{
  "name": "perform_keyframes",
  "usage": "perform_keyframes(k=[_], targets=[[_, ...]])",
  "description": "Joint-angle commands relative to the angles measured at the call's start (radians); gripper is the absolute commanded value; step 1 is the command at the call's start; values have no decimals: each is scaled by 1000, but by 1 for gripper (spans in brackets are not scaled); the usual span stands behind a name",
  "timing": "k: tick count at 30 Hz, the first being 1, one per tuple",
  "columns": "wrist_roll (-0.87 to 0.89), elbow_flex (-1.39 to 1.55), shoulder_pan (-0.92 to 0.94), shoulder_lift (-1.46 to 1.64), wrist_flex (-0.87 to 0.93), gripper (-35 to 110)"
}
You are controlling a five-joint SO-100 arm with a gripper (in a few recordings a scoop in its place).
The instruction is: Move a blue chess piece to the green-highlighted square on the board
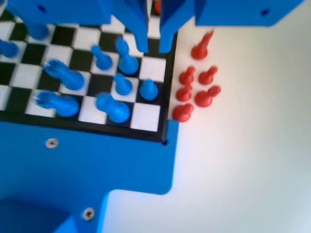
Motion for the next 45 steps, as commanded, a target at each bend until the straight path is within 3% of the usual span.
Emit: perform_keyframes(k=[1,28,45], targets=[[-12,32,25,17,-57,8],[21,112,-20,-63,-178,8],[-54,166,35,-77,-261,8]])
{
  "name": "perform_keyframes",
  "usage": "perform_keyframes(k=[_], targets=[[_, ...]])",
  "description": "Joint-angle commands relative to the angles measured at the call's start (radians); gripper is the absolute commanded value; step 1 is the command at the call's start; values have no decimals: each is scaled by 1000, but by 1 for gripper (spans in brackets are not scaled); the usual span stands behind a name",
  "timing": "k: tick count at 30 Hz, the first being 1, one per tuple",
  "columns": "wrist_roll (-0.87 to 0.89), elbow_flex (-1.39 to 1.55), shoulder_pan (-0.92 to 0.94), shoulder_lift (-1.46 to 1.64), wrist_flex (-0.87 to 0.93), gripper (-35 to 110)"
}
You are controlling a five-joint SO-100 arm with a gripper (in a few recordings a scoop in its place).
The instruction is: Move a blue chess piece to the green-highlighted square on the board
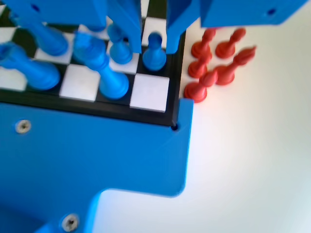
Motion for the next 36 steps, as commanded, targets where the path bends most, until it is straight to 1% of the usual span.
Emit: perform_keyframes(k=[1,11,14,18,23,25,30,33,36], targets=[[-25,3,20,12,-5,8],[-29,18,21,3,-37,8],[-26,23,15,3,-46,6],[-26,23,6,3,-49,1],[-21,17,3,3,-44,1],[-17,-5,0,3,-5,1],[34,-155,-23,5,212,1],[58,-218,-34,5,267,1],[74,-252,-40,-2,278,1]])
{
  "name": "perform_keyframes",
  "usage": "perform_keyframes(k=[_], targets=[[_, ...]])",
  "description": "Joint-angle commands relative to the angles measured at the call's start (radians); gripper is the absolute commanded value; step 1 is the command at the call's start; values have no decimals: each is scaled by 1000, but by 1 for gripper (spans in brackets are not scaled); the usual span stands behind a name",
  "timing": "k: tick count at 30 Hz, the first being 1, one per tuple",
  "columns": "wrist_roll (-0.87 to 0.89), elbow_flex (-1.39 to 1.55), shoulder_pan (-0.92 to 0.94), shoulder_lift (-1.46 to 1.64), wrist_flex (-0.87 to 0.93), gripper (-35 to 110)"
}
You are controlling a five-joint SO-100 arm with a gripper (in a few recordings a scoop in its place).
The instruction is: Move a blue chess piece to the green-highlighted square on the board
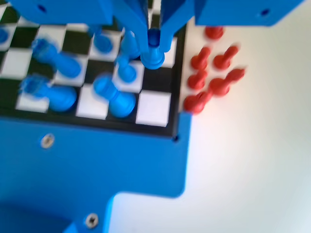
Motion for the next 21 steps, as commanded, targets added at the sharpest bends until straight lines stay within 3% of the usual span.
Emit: perform_keyframes(k=[1,21], targets=[[9,-83,-3,-3,31,1],[55,-115,-38,-141,-132,1]])
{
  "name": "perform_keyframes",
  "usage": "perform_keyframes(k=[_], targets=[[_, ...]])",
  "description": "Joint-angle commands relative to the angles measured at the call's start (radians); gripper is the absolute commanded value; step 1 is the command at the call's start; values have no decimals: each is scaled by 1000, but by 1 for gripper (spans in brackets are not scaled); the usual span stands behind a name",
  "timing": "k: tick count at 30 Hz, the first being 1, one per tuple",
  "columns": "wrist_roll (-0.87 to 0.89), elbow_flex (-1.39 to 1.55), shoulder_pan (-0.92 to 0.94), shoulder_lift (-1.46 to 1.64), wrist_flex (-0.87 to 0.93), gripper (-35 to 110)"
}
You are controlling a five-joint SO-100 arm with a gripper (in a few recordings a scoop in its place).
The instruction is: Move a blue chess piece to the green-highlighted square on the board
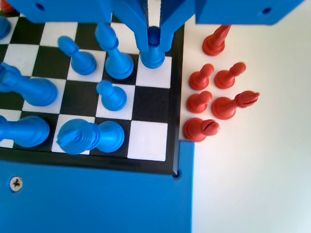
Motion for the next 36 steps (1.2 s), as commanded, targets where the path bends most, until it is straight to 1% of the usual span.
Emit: perform_keyframes(k=[1,6,18,27,33,36], targets=[[-21,-17,17,20,-15,1],[-52,32,34,20,-66,1],[-81,92,43,35,-98,1],[-63,103,40,46,-104,9],[-58,91,41,49,-84,9],[-58,57,43,49,-32,10]])
